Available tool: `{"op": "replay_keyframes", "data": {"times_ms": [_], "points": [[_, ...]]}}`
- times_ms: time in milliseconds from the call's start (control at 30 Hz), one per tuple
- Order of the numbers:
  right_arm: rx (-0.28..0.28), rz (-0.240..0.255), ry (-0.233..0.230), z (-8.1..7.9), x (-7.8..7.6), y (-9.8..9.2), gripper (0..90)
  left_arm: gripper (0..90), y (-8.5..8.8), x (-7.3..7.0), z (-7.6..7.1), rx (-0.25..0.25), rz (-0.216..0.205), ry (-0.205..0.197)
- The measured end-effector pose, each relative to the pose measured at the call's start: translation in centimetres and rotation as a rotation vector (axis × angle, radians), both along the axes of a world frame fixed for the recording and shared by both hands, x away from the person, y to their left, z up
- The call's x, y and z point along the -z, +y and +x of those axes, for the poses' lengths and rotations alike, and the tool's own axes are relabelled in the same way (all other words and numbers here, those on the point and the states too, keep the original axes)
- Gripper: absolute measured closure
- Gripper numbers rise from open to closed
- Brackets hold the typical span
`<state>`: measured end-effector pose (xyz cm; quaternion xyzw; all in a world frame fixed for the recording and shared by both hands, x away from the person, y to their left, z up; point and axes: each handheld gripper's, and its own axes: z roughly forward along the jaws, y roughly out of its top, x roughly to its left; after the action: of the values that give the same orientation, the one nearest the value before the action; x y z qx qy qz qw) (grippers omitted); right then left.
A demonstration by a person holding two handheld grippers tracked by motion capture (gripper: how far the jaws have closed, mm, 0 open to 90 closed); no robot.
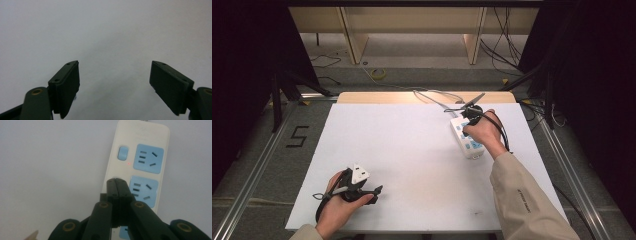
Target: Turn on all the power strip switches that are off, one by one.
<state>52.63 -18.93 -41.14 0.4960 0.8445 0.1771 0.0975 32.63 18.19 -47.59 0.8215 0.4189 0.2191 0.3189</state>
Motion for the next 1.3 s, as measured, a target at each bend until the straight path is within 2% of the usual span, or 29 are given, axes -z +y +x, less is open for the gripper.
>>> {"op": "replay_keyframes", "data": {"times_ms": [233, 767, 1300], "points": [[-0.004, -0.011, 0.004, -0.2, -0.1, -0.2, 90.0, 24.0, 0.0, 0.0, 0.0, 0.002, -0.001, 0.004], [-0.017, -0.022, 0.047, -1.1, 0.3, -0.4, 90.0, 24.0, -0.1, 0.1, 0.1, 0.000, -0.003, 0.004], [-0.027, -0.033, 0.074, -1.5, 1.1, -0.5, 90.0, 23.9, -0.1, 0.1, 0.1, 0.001, -0.001, 0.004]]}}
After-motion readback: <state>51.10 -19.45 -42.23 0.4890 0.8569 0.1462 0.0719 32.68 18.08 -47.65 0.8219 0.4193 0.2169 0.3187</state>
